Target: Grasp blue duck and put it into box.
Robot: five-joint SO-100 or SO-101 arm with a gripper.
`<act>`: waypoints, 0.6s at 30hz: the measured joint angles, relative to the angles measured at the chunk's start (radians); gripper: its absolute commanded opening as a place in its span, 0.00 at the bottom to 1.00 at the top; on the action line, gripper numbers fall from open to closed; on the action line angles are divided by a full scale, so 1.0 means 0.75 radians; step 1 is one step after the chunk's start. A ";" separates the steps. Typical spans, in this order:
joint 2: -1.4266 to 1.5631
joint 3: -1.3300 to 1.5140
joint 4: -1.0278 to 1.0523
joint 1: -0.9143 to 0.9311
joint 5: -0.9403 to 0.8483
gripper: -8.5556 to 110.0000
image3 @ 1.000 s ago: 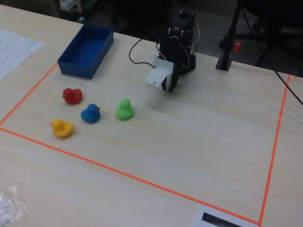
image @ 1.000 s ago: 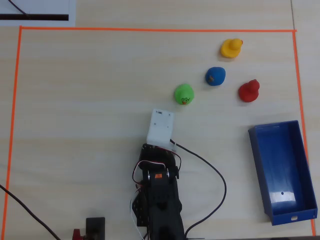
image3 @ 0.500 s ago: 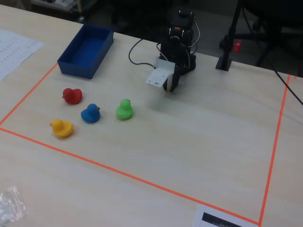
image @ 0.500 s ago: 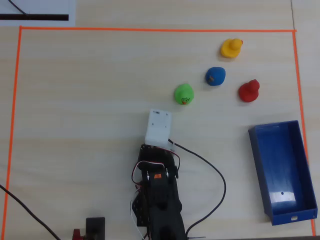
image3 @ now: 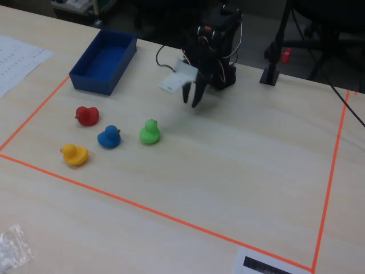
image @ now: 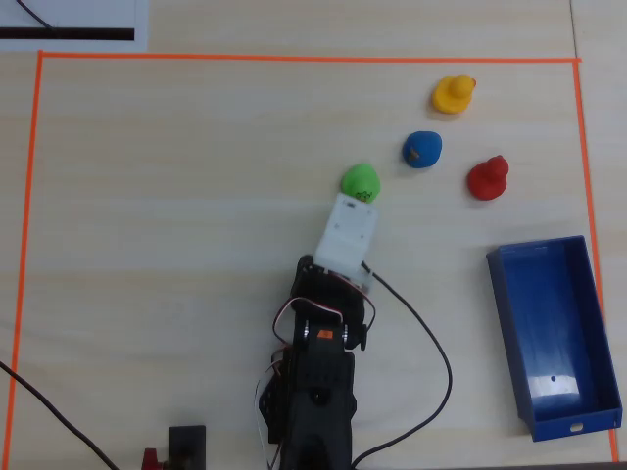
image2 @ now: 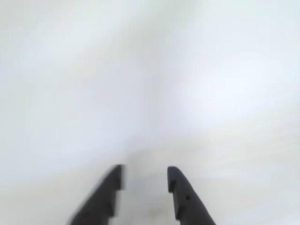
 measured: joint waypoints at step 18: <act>-1.258 -0.865 -1.121 0.601 -0.016 0.36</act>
